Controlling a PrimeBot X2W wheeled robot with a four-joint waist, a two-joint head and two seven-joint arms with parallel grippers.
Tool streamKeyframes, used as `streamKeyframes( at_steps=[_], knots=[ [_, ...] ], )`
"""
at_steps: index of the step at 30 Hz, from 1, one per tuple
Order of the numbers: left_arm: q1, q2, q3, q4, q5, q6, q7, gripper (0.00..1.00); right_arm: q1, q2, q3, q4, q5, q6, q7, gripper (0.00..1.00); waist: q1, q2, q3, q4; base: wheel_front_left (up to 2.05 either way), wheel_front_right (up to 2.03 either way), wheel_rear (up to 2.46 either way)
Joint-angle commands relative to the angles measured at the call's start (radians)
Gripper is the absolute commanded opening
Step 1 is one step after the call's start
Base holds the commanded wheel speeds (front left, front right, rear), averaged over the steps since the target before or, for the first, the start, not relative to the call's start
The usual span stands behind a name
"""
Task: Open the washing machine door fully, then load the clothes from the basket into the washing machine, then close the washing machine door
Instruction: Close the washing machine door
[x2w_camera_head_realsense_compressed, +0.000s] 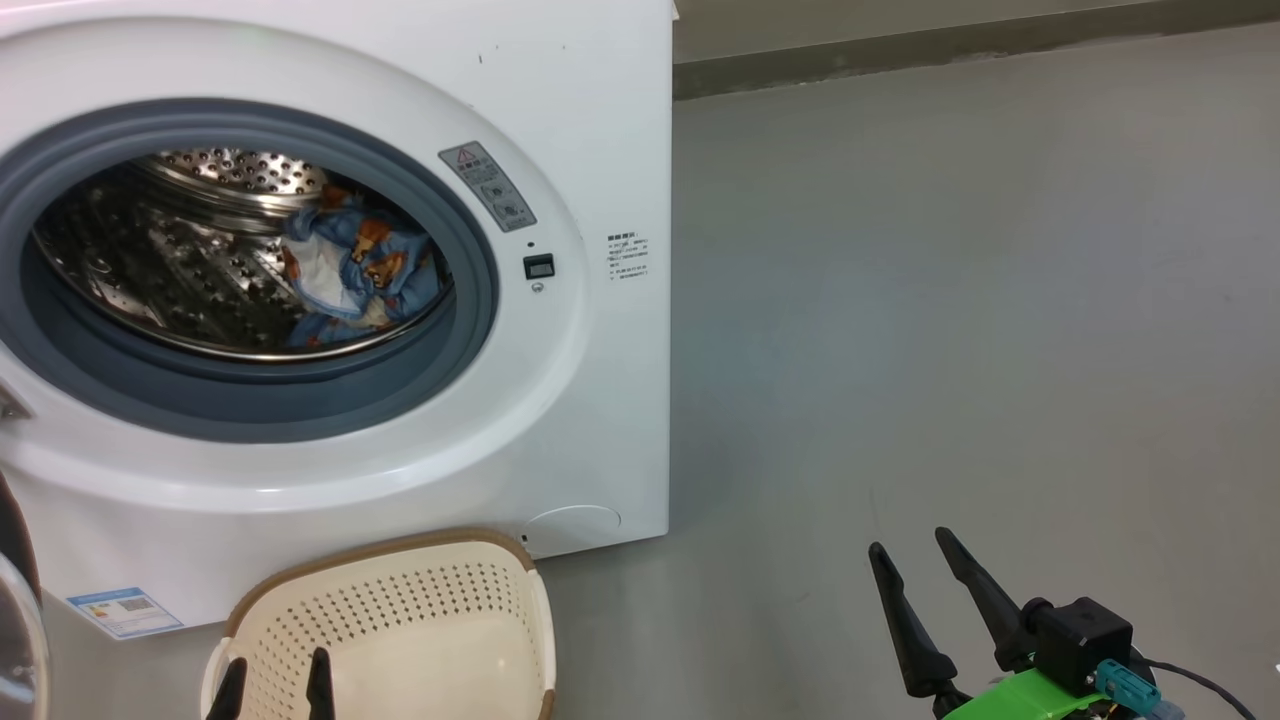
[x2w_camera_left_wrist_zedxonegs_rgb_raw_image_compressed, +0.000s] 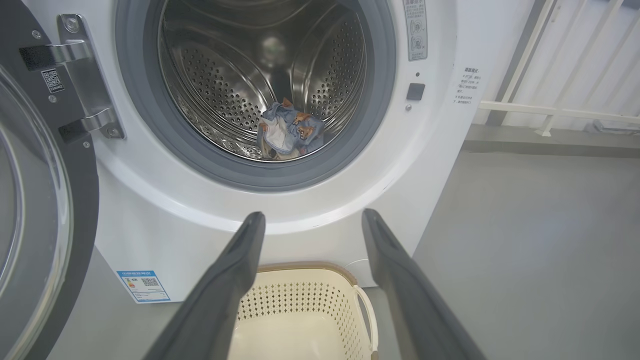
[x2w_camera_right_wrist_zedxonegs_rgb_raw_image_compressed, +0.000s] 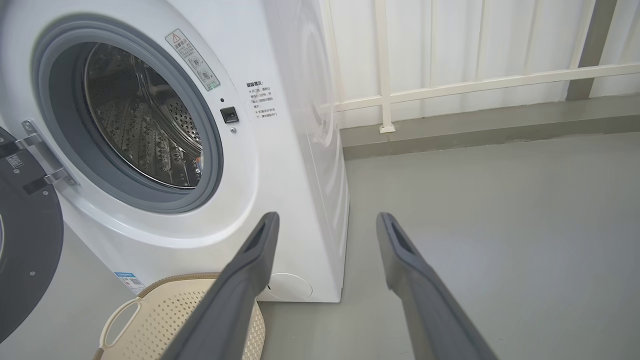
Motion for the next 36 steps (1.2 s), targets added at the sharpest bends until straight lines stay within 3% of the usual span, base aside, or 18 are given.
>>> streamKeyframes(
  at_steps=[1, 36],
  knots=[
    [-0.016, 0.005, 0.03, -0.022, -0.008, -0.003, -0.006, 1.0, -0.013, 0.003, 0.021, -0.022, -0.003, 0.002, -0.006, 1.0, 0.0, 0.0, -0.002, 0.001, 0.0, 0.0, 0.0],
    [-0.03, 0.005, 0.036, -0.031, 0.038, -0.014, -0.006, 1.0, -0.007, 0.012, 0.012, -0.011, 0.01, 0.002, -0.006, 1.0, 0.0, 0.0, -0.009, 0.026, -0.07, 0.07, 0.0]
  ],
)
